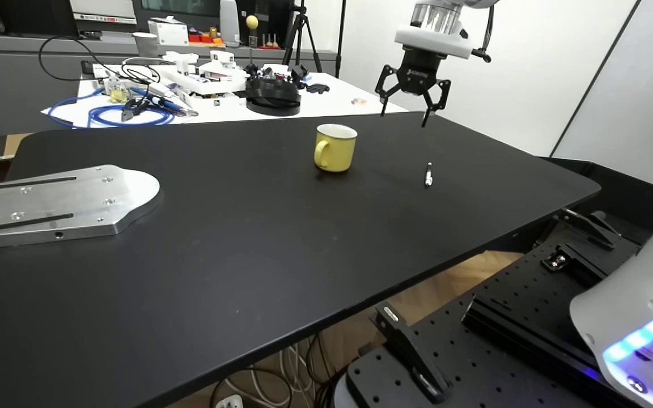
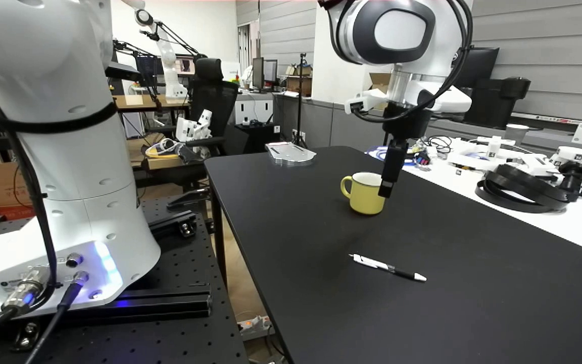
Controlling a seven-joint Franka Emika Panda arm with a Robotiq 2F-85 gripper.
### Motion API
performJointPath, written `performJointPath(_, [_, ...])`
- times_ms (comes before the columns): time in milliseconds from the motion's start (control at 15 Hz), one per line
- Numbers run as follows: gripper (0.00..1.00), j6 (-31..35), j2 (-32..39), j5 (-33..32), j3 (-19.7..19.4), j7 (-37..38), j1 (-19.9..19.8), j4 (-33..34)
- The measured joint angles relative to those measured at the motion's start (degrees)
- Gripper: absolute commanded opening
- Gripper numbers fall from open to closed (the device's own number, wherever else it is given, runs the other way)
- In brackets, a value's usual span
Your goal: Remove the pen from the cup
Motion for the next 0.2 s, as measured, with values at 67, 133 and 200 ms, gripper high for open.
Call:
performJointPath(67, [1.0,-0.1,-0.1,0.1,0.0,-0.2,0.0,0.0])
performJointPath(133, [1.0,-0.1,-0.1,0.1,0.1,-0.2,0.0,0.0])
performJointPath(200, [1.0,-0.2,-0.1,0.1,0.1,-0.2,0.0,0.0])
